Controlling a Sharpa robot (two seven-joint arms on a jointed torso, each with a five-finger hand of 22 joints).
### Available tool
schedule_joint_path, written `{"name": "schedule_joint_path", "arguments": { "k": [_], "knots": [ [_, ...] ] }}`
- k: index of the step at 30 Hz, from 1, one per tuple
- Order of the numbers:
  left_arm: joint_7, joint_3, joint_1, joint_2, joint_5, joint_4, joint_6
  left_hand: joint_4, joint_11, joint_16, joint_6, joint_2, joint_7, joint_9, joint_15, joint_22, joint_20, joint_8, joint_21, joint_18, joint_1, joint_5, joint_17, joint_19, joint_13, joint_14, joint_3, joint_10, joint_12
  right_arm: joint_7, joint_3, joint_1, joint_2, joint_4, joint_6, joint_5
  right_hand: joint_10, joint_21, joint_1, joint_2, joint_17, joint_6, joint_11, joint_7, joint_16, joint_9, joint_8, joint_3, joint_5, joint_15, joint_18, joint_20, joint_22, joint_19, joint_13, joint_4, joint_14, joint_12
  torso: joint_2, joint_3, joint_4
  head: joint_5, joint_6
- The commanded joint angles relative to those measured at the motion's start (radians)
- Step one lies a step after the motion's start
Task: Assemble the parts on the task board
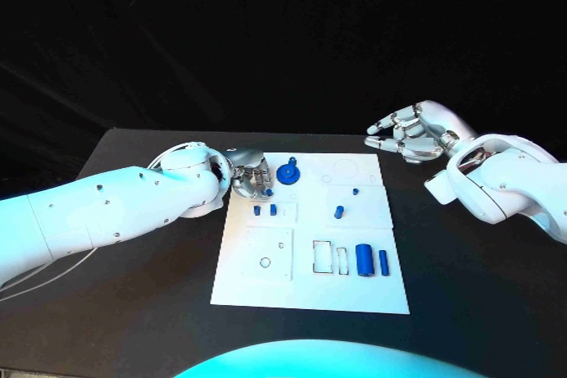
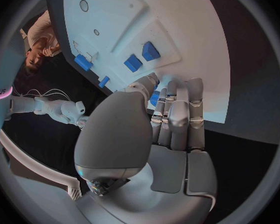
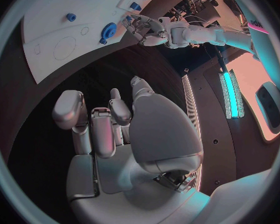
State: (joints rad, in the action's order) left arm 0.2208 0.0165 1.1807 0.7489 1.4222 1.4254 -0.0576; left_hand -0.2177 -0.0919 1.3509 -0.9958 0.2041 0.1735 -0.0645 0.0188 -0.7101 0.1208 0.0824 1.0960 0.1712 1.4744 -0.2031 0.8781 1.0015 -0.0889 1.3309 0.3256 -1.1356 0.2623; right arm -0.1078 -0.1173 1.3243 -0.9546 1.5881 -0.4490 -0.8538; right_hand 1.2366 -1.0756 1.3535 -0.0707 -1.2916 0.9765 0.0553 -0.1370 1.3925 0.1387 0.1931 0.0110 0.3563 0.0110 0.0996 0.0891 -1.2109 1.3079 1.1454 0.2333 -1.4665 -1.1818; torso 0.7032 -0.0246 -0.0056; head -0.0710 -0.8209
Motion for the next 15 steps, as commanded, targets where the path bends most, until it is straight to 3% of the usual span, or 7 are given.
{"name": "schedule_joint_path", "arguments": {
  "k": [1, 3, 4, 6, 9, 11, 15],
  "knots": [
    [0.011, 0.0, 0.0, 0.002, -0.007, 0.0, 0.012, 0.002, -0.013, -0.018, 0.016, 0.009, 0.007, 0.001, 0.012, 0.027, 0.006, -0.009, -0.02, 0.008, 0.01, 0.0, -0.037, -0.02, -0.001, -0.017, -0.008, 0.006, -0.009, 0.03, 0.0, 0.0, -0.001, -0.002, 0.033, -0.026, -0.173, 0.121, 0.012, 0.014, 0.132, -0.02, 0.0, -0.004, -0.112, -0.004, 0.003, -0.007, 0.006, 0.007, 0.033, 0.001, 0.082, -0.064, -0.229, -0.004, 0.006, 0.237, -0.001, 0.0001, -0.0001, -0.001, 0.0],
    [0.007, 0.0, 0.0, 0.005, -0.015, 0.001, 0.009, 0.004, -0.017, -0.025, 0.021, 0.009, 0.01, 0.0, 0.016, 0.043, 0.009, -0.013, -0.031, 0.011, 0.015, 0.0, -0.052, -0.032, -0.001, -0.025, -0.011, 0.013, -0.012, 0.045, 0.0, 0.0, -0.001, -0.002, 0.05, -0.052, -0.207, 0.229, 0.038, 0.027, 0.248, -0.029, -0.001, -0.013, -0.224, -0.006, 0.009, -0.042, -0.012, 0.008, 0.047, 0.001, 0.154, -0.105, -0.407, -0.003, 0.031, 0.437, -0.001, 0.0002, 0.0014, 0.001, 0.0],
    [0.004, 0.0, 0.0, 0.008, -0.023, 0.002, 0.005, 0.004, -0.017, -0.027, 0.022, 0.01, 0.008, 0.0, 0.017, 0.048, 0.01, -0.014, -0.034, 0.012, 0.015, 0.0, -0.058, -0.036, -0.001, -0.028, -0.013, 0.017, -0.014, 0.056, 0.0, 0.0, -0.001, -0.002, 0.065, -0.075, -0.222, 0.259, 0.063, 0.02, 0.283, -0.029, 0.001, -0.006, -0.256, -0.007, 0.01, -0.055, -0.015, 0.01, 0.054, -0.001, 0.175, -0.114, -0.437, -0.015, 0.036, 0.479, -0.002, 0.0001, 0.0014, 0.001, 0.001],
    [-0.005, 0.0, 0.0, 0.017, -0.047, 0.006, -0.004, 0.003, -0.016, -0.043, 0.029, 0.012, 0.001, 0.0, 0.017, 0.052, 0.012, -0.016, -0.04, 0.013, 0.014, 0.001, -0.099, -0.042, 0.0, -0.049, -0.02, 0.034, -0.019, 0.075, 0.0, 0.0, 0.0, -0.002, 0.088, -0.113, -0.232, 0.279, 0.092, 0.015, 0.31, -0.026, 0.005, -0.009, -0.285, -0.009, 0.009, -0.084, -0.038, 0.008, 0.056, 0.0, 0.189, -0.115, -0.506, -0.024, 0.035, 0.567, -0.001, -0.0003, 0.0004, 0.002, 0.003],
    [-0.027, -0.001, 0.0, 0.034, -0.108, 0.013, -0.012, 0.001, -0.013, -0.07, 0.054, 0.014, -0.007, -0.001, 0.016, 0.059, 0.011, -0.016, -0.053, 0.014, 0.01, 0.001, -0.167, -0.052, -0.003, -0.087, -0.051, 0.069, -0.012, 0.108, 0.0, -0.001, 0.002, -0.003, 0.129, -0.188, -0.204, 0.276, 0.111, -0.009, 0.301, -0.006, 0.01, -0.015, -0.286, -0.015, 0.001, -0.125, -0.076, 0.003, 0.053, 0.002, 0.183, -0.096, -0.63, -0.027, 0.015, 0.704, -0.002, 0.0008, 0.0002, 0.007, 0.003],
    [-0.048, -0.003, 0.0, 0.05, -0.188, 0.019, -0.019, -0.002, -0.017, -0.114, 0.062, 0.012, -0.009, -0.002, 0.02, 0.068, 0.014, -0.014, -0.07, 0.013, 0.005, 0.001, -0.265, -0.065, -0.006, -0.143, -0.082, 0.102, -0.006, 0.133, 0.0, -0.002, 0.003, -0.002, 0.156, -0.26, -0.182, 0.25, 0.122, -0.024, 0.276, 0.009, 0.013, -0.012, -0.266, -0.018, -0.004, -0.147, -0.086, 0.002, 0.047, 0.003, 0.163, -0.075, -0.685, -0.033, 0.002, 0.762, -0.003, 0.0002, 0.0004, 0.013, 0.007],
    [-0.096, -0.006, 0.001, 0.076, -0.323, 0.027, -0.046, 0.0, -0.021, -0.12, 0.057, -0.002, -0.003, -0.004, 0.022, 0.076, 0.016, -0.007, -0.082, 0.013, 0.012, 0.001, -0.283, -0.066, -0.014, -0.152, -0.105, 0.119, 0.016, 0.178, 0.0, -0.005, 0.006, 0.001, 0.196, -0.398, -0.16, 0.139, 0.131, -0.043, 0.188, 0.033, 0.012, -0.009, -0.187, -0.022, -0.009, -0.173, -0.096, 0.002, 0.027, 0.002, 0.082, -0.014, -0.744, -0.042, -0.027, 0.826, -0.002, -0.0002, 0.0002, 0.03, 0.014]
  ]
}}
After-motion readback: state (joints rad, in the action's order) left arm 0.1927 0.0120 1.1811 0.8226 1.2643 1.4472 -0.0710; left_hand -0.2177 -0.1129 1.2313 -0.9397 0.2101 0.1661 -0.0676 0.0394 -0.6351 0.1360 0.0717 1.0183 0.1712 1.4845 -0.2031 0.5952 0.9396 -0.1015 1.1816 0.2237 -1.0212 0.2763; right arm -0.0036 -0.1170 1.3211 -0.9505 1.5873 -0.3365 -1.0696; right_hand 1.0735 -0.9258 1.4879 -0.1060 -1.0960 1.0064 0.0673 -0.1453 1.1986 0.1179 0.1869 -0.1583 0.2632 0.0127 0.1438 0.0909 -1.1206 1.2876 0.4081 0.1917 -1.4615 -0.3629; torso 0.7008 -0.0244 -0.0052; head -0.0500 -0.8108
